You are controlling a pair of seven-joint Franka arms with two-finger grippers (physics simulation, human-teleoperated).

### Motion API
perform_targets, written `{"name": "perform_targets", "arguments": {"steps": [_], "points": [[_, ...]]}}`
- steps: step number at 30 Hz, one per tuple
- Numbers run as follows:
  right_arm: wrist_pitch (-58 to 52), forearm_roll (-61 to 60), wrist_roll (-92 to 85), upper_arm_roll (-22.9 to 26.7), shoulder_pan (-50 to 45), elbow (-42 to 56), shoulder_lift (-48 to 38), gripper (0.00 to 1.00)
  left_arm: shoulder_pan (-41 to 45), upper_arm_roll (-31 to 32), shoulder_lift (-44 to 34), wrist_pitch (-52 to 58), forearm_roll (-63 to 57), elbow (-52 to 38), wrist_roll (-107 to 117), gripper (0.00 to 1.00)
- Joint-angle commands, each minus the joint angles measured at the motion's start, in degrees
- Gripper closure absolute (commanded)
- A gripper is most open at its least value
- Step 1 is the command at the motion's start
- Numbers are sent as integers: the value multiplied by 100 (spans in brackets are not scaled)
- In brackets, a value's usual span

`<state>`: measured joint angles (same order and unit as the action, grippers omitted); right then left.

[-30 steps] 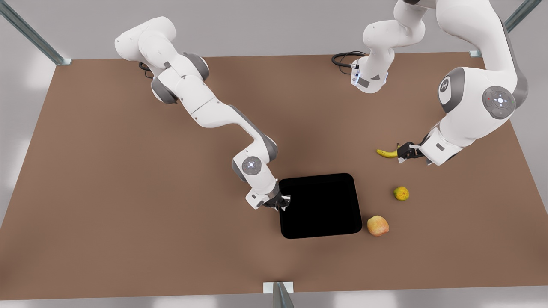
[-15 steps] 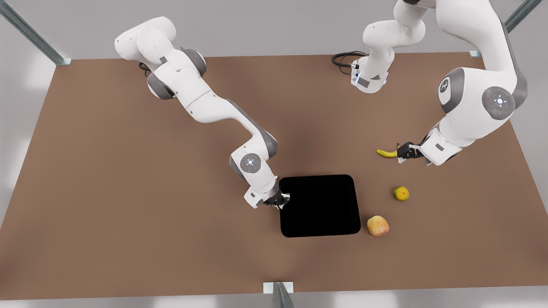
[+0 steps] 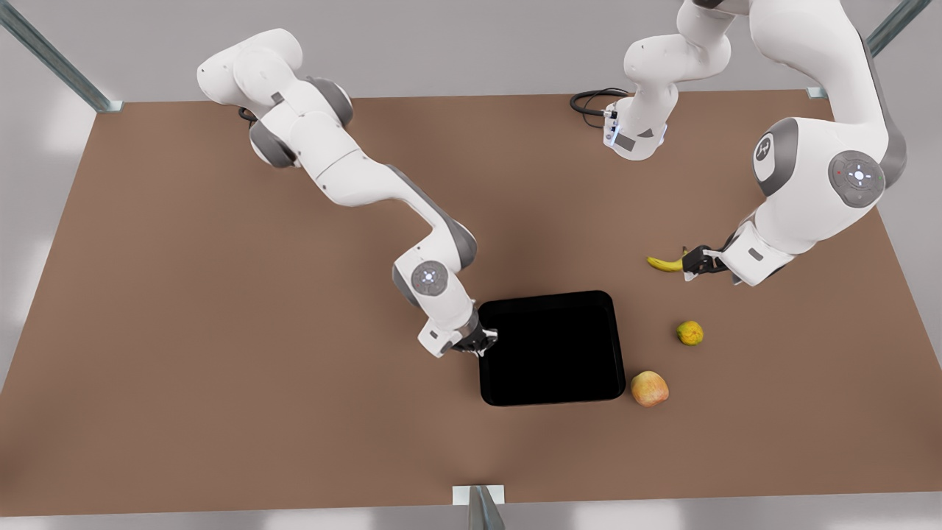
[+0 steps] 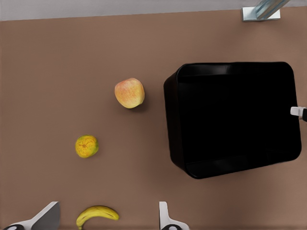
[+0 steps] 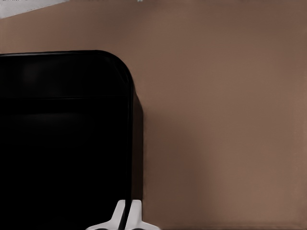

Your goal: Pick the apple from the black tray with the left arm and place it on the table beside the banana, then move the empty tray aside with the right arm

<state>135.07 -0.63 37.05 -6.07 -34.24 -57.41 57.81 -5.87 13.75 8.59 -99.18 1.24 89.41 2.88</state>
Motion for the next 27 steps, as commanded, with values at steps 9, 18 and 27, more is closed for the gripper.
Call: {"name": "perform_targets", "arguments": {"steps": [9,18,27], "points": [[-1782,1,-1587,-8,611,-640,-1280,86,-28,-57,2,4,-80,15,-15,0],[-2248,10,-3362,-17,1560,-1809,-2441,86,-116,13,-147,400,-53,32,46,0],[-2705,10,-5753,-17,2835,-2512,-3381,87,-107,22,-349,479,-89,-3,46,0]]}}
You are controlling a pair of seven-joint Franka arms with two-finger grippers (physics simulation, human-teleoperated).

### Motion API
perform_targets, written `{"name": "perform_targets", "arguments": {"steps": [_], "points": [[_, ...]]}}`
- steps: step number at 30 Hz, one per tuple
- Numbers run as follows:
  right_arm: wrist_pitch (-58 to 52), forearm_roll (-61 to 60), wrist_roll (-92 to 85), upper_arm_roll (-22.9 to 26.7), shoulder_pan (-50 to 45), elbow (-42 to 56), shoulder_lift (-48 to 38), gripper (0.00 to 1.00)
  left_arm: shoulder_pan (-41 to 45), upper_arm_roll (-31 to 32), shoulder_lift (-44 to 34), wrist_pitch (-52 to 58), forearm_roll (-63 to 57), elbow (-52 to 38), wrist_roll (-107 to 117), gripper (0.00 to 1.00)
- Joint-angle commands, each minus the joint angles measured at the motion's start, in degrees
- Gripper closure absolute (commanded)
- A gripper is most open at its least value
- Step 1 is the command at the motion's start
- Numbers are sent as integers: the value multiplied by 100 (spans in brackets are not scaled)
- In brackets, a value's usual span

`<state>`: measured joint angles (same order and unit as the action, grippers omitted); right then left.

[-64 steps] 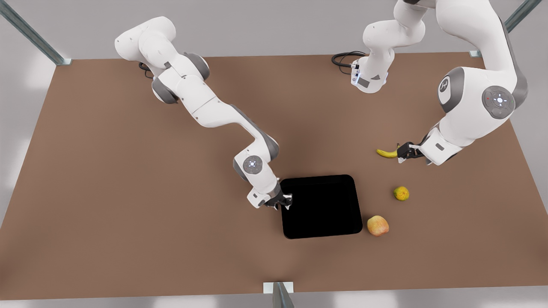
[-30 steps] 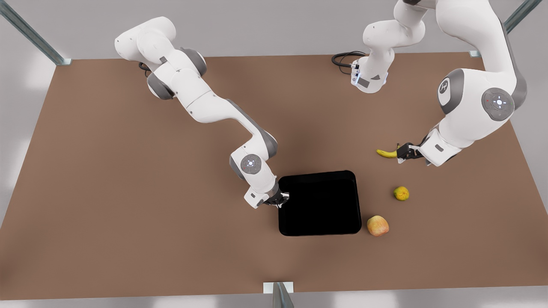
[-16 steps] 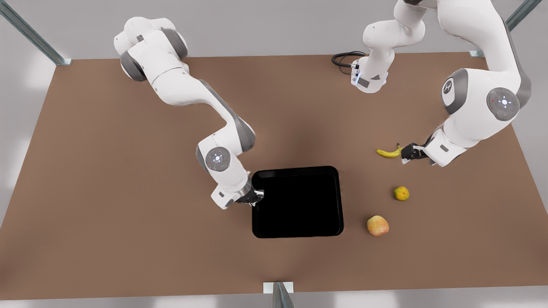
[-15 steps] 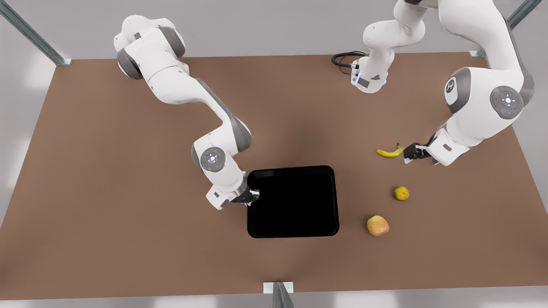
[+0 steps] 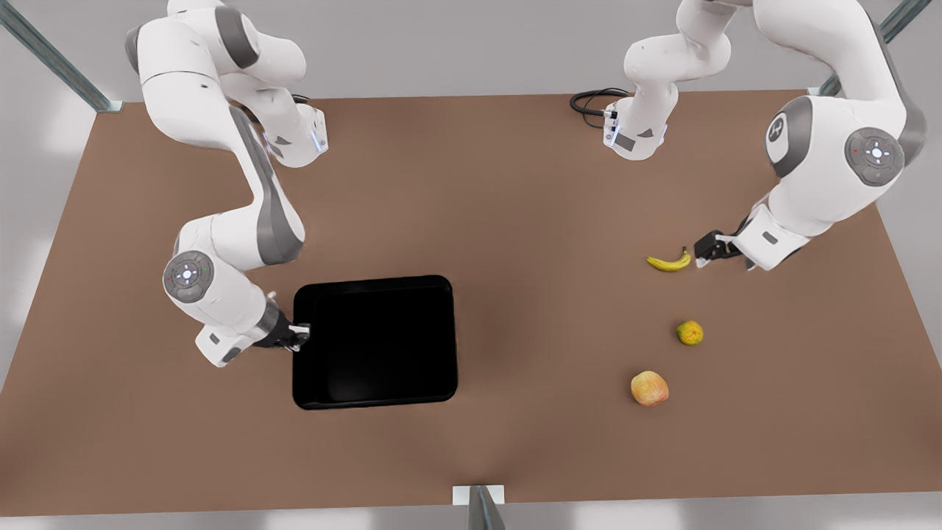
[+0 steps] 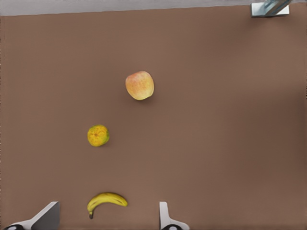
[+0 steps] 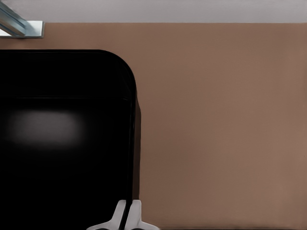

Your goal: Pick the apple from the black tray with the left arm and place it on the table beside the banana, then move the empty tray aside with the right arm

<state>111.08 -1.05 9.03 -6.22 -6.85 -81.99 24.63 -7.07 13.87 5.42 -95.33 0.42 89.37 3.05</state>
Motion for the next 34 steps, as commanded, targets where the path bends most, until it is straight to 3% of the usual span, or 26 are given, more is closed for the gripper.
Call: {"name": "perform_targets", "arguments": {"steps": [1,8,20,21,22,24,27,29,32,34], "points": [[-306,52,-3143,-2,219,-142,-143,87,12,10,-41,103,-7,1,29,0],[-350,96,-4620,7,1212,-362,-126,88,39,45,100,-38,-33,-8,293,0],[81,641,-4691,24,1581,-309,797,85,39,45,91,-38,-24,-8,284,0],[72,632,-4638,25,1581,-309,797,74,39,45,91,-38,-24,-8,284,0],[72,606,-4585,33,1581,-309,797,46,39,45,91,-38,-16,-8,284,0],[81,571,-4568,42,1581,-300,797,18,39,45,91,-38,-16,-8,284,0],[-25,518,-4506,51,1581,-186,719,6,39,45,82,-38,-7,-8,275,0],[-384,0,-3270,-37,1467,-98,-10,0,39,45,73,-29,-16,-17,284,0],[-1720,26,-1352,-494,1379,666,-248,0,47,212,-14,59,-7,-17,345,0],[-2002,52,-595,-696,1379,763,-310,0,39,195,-14,129,2,-17,328,0]]}}
